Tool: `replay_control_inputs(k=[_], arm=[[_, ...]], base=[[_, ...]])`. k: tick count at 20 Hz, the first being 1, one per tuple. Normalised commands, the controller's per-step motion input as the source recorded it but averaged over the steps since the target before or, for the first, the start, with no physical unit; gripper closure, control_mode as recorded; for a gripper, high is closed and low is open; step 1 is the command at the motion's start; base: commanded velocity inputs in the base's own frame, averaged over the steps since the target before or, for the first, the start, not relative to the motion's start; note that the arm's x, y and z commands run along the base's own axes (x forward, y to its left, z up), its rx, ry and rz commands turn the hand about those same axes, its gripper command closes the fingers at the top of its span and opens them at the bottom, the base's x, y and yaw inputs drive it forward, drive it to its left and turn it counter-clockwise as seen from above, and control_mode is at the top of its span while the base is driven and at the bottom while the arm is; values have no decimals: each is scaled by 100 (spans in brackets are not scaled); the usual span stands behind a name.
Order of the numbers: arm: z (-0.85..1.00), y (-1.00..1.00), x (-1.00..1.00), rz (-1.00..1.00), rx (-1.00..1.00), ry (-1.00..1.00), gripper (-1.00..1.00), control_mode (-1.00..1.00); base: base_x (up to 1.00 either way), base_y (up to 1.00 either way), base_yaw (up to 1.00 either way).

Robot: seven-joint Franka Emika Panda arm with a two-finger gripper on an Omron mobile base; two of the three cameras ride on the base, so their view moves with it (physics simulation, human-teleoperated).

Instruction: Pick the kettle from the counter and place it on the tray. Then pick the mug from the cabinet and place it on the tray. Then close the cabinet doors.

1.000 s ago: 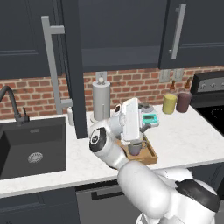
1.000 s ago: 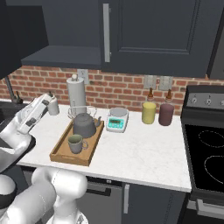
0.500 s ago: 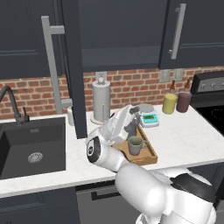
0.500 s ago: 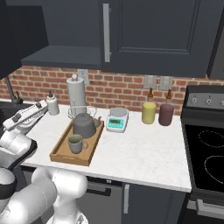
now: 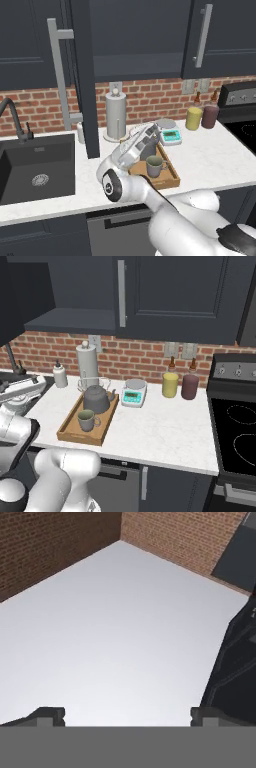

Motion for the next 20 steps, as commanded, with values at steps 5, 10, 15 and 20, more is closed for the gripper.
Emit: replay_control_inputs(k=[5, 10, 15, 20], arm=[[14, 36, -7, -1, 0, 18, -100, -100], [0, 37, 6, 0, 0, 15, -100, -100], [-3, 36, 20, 0, 0, 12, -100, -100], [0, 38, 29, 1, 0, 17, -100, -100]], base=[[0, 0, 0], [0, 0, 0], [0, 0, 0], [0, 0, 0]])
